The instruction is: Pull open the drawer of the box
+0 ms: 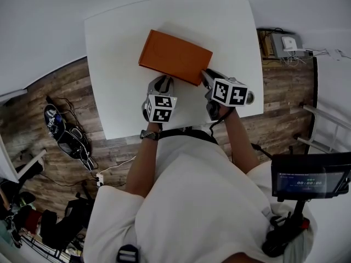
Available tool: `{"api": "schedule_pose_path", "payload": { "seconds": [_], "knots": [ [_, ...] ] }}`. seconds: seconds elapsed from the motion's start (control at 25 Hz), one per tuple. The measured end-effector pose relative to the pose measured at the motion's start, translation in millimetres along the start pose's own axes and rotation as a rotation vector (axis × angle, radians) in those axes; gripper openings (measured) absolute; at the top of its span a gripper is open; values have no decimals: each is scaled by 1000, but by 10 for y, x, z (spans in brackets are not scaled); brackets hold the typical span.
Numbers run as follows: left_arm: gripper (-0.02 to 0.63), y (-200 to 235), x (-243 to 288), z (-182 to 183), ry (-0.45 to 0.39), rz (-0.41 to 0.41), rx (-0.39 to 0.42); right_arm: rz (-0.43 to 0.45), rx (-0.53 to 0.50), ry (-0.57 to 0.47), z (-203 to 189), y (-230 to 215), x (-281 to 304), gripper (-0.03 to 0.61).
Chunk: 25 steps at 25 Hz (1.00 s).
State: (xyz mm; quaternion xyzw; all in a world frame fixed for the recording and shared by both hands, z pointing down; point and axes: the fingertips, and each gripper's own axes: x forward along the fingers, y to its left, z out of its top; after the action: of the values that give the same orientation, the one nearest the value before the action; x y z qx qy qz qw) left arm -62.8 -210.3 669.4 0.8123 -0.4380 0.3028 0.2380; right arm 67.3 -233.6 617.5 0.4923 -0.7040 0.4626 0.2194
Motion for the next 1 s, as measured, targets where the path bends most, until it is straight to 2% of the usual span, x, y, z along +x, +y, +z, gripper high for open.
{"api": "schedule_pose_path", "payload": {
  "seconds": [1.0],
  "knots": [
    [75, -54, -312, -369, 55, 15, -30, 22, -10, -1, 32, 9, 32, 95]
  ]
}}
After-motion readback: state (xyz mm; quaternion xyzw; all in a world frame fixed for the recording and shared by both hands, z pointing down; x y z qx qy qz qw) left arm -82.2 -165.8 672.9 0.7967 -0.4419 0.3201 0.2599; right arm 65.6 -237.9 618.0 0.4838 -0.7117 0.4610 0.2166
